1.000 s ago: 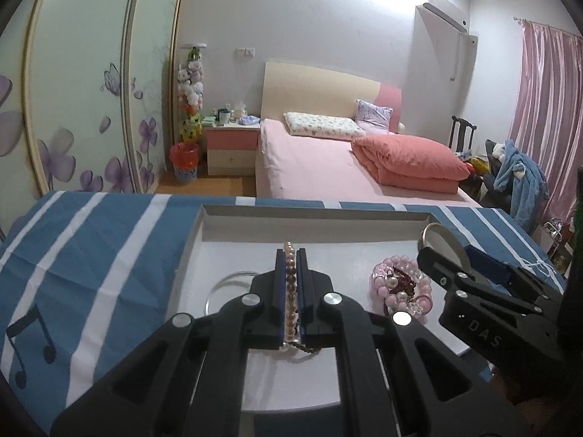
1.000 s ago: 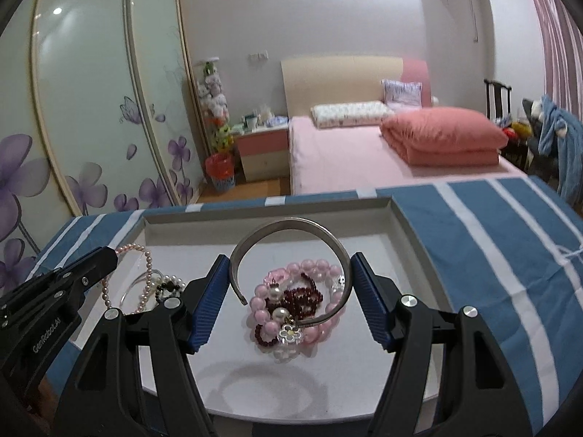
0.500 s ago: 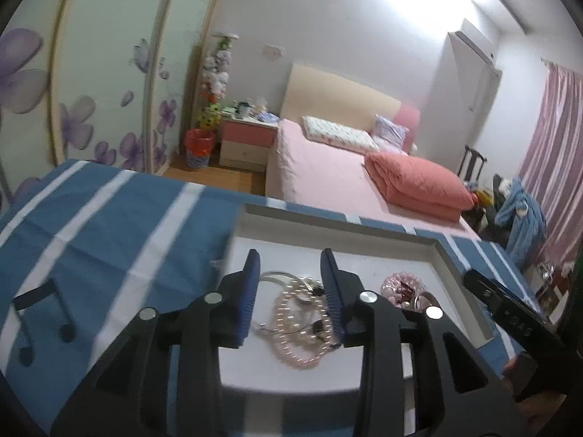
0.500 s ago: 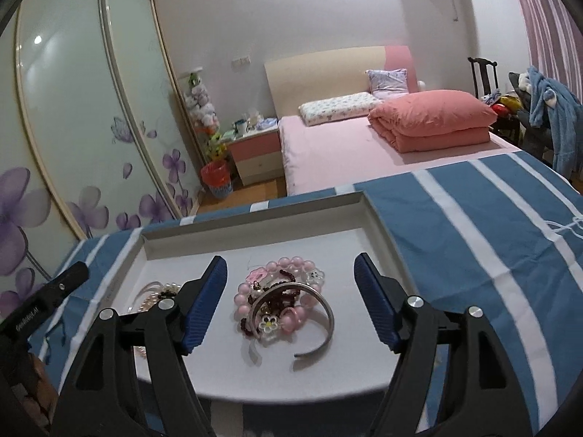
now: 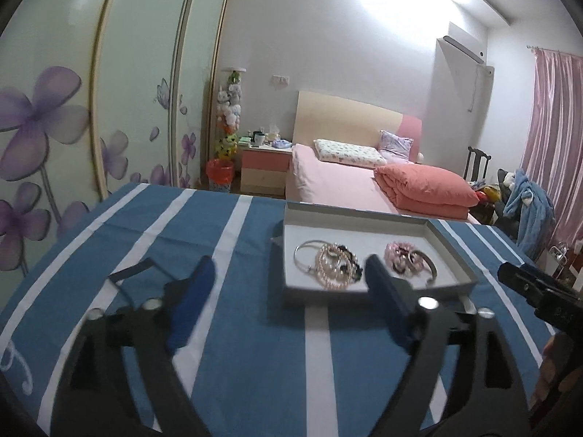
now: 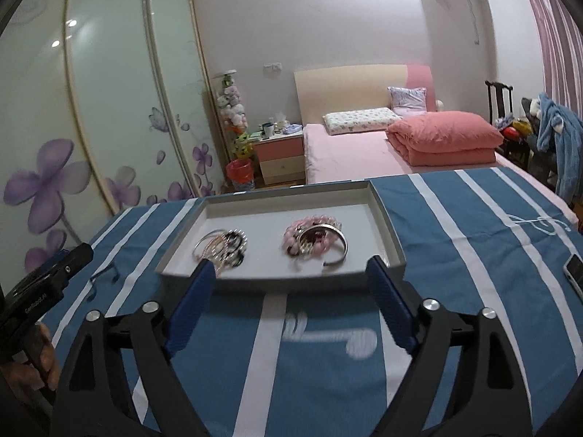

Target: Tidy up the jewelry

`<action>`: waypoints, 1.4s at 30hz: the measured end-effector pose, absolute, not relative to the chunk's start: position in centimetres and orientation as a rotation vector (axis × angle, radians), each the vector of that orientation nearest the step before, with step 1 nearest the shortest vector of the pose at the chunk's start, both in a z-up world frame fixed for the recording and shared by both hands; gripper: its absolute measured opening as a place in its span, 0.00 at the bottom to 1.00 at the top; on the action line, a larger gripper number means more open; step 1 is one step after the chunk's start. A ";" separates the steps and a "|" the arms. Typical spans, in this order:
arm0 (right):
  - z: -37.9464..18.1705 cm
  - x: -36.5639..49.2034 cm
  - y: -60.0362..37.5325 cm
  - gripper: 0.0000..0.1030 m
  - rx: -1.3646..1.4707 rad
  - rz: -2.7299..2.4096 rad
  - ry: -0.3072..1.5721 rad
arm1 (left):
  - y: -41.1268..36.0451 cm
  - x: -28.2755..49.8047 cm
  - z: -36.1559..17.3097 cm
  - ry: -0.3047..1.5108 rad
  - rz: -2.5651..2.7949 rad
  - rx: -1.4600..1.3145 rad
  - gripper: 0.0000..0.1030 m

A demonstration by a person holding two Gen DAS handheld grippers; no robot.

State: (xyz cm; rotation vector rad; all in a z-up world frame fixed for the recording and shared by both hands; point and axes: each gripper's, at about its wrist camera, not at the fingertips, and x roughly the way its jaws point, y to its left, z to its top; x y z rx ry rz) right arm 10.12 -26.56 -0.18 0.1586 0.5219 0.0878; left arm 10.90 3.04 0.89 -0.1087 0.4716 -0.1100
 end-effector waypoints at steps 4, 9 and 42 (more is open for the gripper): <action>-0.1 7.8 -25.7 0.97 0.120 0.079 0.483 | 2.8 8.5 0.7 0.458 -0.105 -0.105 0.96; 0.0 5.5 -24.6 0.98 0.030 0.058 0.430 | 1.7 6.5 0.8 0.413 -0.090 -0.057 0.96; -1.5 1.9 -25.5 0.98 0.025 0.003 0.353 | -0.1 3.0 0.3 0.330 -0.010 0.014 0.96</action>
